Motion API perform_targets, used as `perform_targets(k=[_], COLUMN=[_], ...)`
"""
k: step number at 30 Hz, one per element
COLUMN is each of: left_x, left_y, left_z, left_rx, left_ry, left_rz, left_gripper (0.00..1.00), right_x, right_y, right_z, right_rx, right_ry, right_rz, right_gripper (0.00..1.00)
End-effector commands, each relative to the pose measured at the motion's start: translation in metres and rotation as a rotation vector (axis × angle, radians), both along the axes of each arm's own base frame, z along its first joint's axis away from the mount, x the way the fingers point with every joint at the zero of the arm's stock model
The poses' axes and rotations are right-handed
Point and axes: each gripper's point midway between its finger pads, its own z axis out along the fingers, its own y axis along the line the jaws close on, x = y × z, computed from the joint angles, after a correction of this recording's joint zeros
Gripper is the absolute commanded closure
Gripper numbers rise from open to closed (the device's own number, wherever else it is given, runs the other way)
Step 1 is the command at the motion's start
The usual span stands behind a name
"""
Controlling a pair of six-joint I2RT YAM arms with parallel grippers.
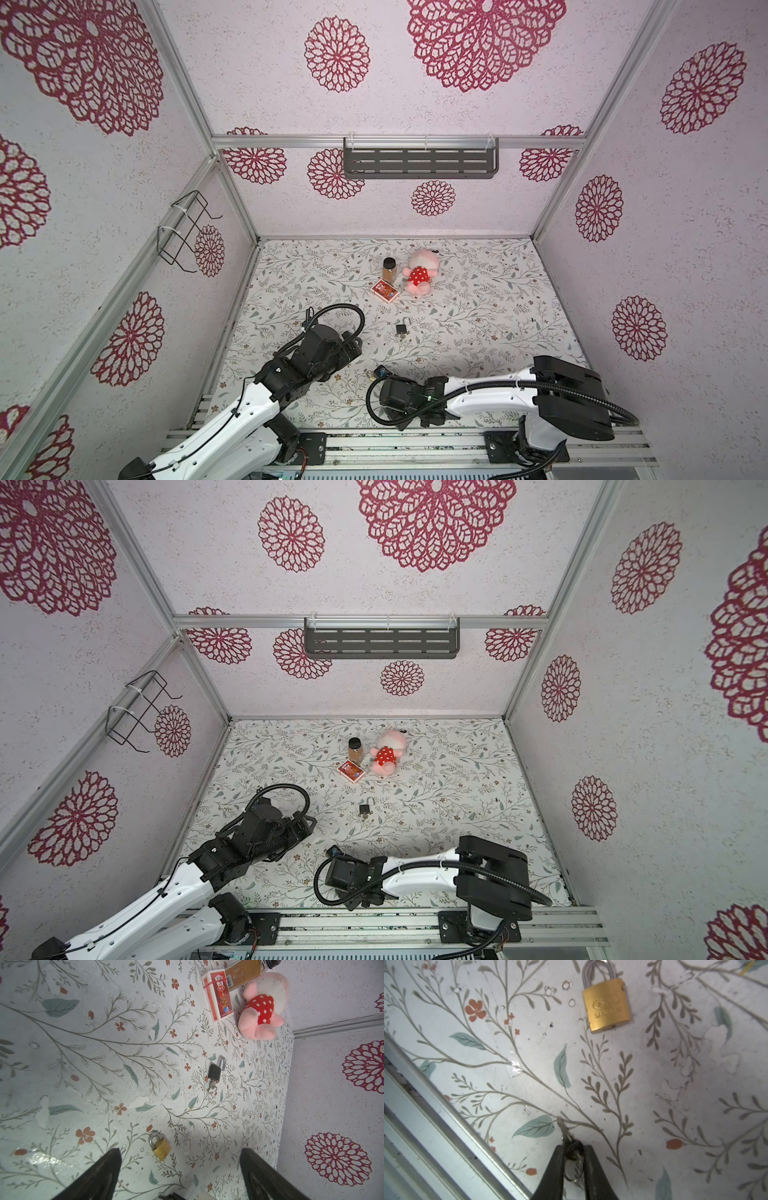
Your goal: Unlock with the key
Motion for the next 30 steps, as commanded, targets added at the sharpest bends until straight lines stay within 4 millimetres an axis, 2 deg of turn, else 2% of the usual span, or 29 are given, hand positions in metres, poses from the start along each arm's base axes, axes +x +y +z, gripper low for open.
perform_targets(k=[1,15,22,30], left_x=[0.001,0.002,0.002,0.011], left_y=[0.004,0.003,-0.001,-0.018], left_z=[-0.004,-0.001,0.007,0.023], left_rx=[0.010,-0.015,-0.061,-0.269], left_ry=[-0.003,-0.007,-0.011,-0.026], left_rz=[0.012,0.017,0.027,0.088], left_gripper=[0.06,0.06,0.04,0.04], right_x=[-0.001,0.002,0.011,0.030], right_y=[-0.016,-0.011,-0.010,0.003], right_z=[-0.006,0.002,0.014,0.047], right_rx=[-0.069,0.003,0.068,0.263], right_ry=[0.001,-0.005,-0.019,-0.020], right_rz=[-0.025,-0.055,-0.096,-0.146], right_gripper=[0.85,1.00,1.00,1.00])
